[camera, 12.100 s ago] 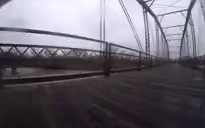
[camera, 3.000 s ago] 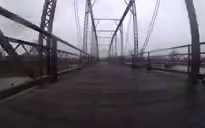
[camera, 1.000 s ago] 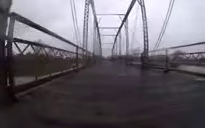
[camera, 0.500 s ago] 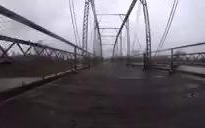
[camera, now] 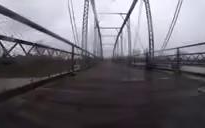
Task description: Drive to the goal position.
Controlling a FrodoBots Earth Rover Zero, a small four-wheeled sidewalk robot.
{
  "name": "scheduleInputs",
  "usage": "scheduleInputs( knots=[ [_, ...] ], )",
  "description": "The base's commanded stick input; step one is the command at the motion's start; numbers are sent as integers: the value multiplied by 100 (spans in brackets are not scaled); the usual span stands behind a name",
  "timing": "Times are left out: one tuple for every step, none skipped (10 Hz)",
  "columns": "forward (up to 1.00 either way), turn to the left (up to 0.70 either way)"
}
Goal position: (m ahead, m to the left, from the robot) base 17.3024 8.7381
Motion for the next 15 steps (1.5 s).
scheduleInputs(
  knots=[
    [100, 0],
    [100, 0],
    [100, 0],
    [100, 0],
    [100, 0],
    [100, 0],
    [100, 0],
    [100, 0],
    [100, 0],
    [100, 0],
    [100, 0],
    [100, 0],
    [100, 0],
    [100, 0],
    [100, 0]
  ],
)
